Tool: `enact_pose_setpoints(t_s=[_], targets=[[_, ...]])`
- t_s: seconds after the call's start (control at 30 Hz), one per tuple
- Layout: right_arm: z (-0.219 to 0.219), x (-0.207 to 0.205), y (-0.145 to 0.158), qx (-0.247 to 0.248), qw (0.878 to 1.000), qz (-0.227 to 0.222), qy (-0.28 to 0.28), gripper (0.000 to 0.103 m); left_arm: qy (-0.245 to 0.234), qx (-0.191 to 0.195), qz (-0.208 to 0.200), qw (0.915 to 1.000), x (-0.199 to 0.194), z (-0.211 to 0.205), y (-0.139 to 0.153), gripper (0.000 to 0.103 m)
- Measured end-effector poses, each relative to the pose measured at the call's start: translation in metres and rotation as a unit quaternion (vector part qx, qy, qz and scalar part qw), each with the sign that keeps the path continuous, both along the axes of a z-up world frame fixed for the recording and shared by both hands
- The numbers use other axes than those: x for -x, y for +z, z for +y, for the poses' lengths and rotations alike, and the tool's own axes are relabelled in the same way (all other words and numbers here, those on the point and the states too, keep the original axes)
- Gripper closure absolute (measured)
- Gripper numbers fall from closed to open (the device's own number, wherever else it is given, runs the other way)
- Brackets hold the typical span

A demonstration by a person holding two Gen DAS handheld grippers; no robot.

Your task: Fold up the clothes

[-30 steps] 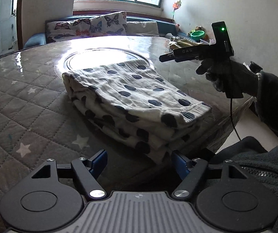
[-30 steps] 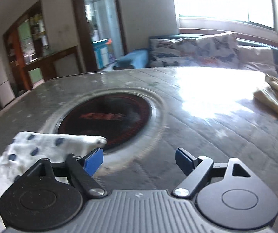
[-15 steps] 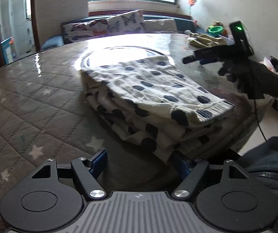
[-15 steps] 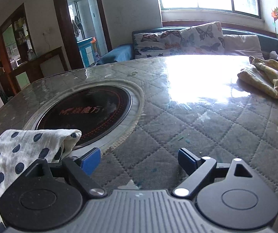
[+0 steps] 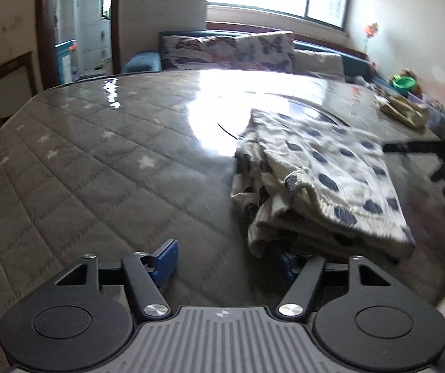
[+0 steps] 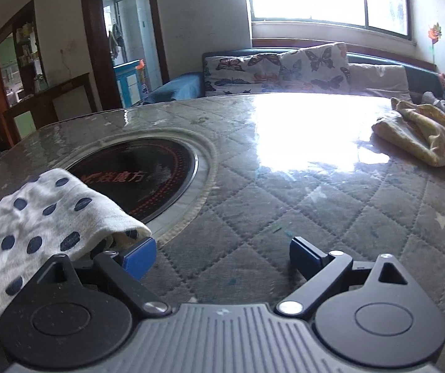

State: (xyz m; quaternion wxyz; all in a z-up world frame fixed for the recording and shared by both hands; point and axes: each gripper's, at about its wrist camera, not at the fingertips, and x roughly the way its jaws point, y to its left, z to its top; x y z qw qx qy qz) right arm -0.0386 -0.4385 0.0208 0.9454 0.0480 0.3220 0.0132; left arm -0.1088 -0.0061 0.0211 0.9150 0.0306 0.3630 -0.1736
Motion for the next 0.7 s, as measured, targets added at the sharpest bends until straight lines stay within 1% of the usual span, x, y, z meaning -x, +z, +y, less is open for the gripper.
enact_pose_setpoints(t_s=[0.13, 0.23, 0.27, 0.33, 0.43, 0.7], targets=[[-0.003, -0.003, 0.000, 0.010, 1.000, 0.000, -0.008, 0.005, 0.020, 0.007, -0.005, 0.9998, -0.026, 0.001, -0.001, 0.038], [-0.007, -0.005, 0.000, 0.013, 1.000, 0.000, -0.015, 0.005, 0.032, 0.008, -0.011, 0.9994, -0.044, 0.005, 0.001, 0.039], [-0.008, -0.006, 0.000, 0.012, 1.000, 0.001, -0.018, 0.005, 0.032, 0.007, -0.014, 0.9994, -0.049, 0.005, 0.001, 0.041], [-0.011, -0.008, 0.000, 0.011, 1.000, 0.002, -0.024, 0.004, 0.033, 0.010, -0.015, 0.9993, -0.060, 0.004, 0.001, 0.041], [-0.012, -0.010, 0.000, 0.008, 1.000, 0.006, -0.029, 0.001, 0.033, 0.017, -0.015, 0.9992, -0.075, 0.001, 0.002, 0.041], [-0.015, -0.018, 0.000, 0.024, 0.999, 0.008, -0.034, 0.000, 0.037, 0.029, -0.020, 0.9987, -0.110, -0.005, 0.002, 0.041]])
